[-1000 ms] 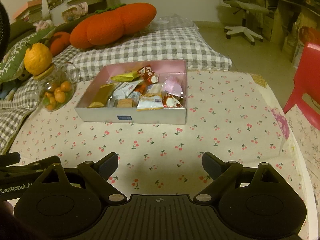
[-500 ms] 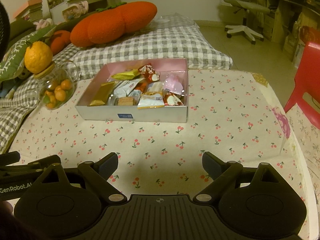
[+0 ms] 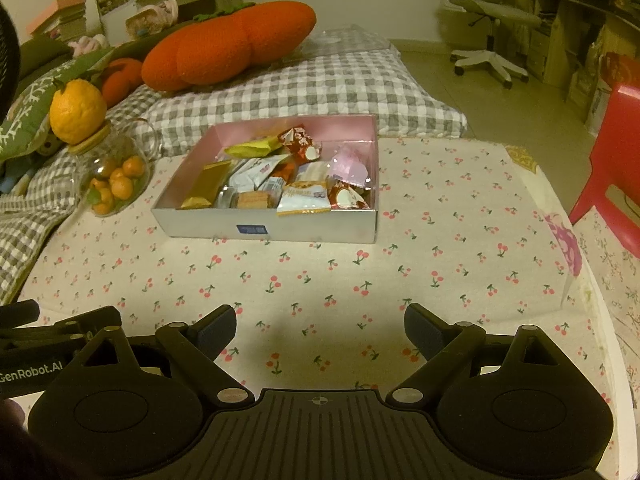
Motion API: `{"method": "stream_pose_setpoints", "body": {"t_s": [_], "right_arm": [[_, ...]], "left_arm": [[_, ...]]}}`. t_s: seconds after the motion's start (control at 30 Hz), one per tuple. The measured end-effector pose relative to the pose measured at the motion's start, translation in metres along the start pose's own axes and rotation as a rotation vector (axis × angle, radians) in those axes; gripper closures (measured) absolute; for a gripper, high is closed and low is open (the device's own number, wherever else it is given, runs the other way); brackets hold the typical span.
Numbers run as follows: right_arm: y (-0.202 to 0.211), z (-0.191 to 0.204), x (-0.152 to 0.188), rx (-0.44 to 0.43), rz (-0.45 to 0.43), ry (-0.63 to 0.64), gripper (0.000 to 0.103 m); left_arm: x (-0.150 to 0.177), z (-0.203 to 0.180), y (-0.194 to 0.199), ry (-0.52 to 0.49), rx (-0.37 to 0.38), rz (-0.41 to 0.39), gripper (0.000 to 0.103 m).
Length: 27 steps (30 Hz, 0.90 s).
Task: Organize snacks
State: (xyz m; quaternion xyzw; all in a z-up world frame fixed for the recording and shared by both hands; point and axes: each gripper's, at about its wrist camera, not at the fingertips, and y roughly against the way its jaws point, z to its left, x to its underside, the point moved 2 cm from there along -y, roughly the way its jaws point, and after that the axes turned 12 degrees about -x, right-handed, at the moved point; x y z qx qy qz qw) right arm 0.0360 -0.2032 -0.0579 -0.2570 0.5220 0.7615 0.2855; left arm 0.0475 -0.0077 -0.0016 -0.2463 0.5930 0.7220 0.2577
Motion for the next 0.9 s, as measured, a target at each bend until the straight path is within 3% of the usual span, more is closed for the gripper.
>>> {"method": "stream_pose_setpoints", "body": {"t_s": [0.9], "right_arm": [[-0.0009,0.0004,0.0009,0.0,0.003,0.001,0.01]], "left_arm": [[0.0016,-0.0015,-0.0002,-0.005,0.01,0.011,0.001]]}}
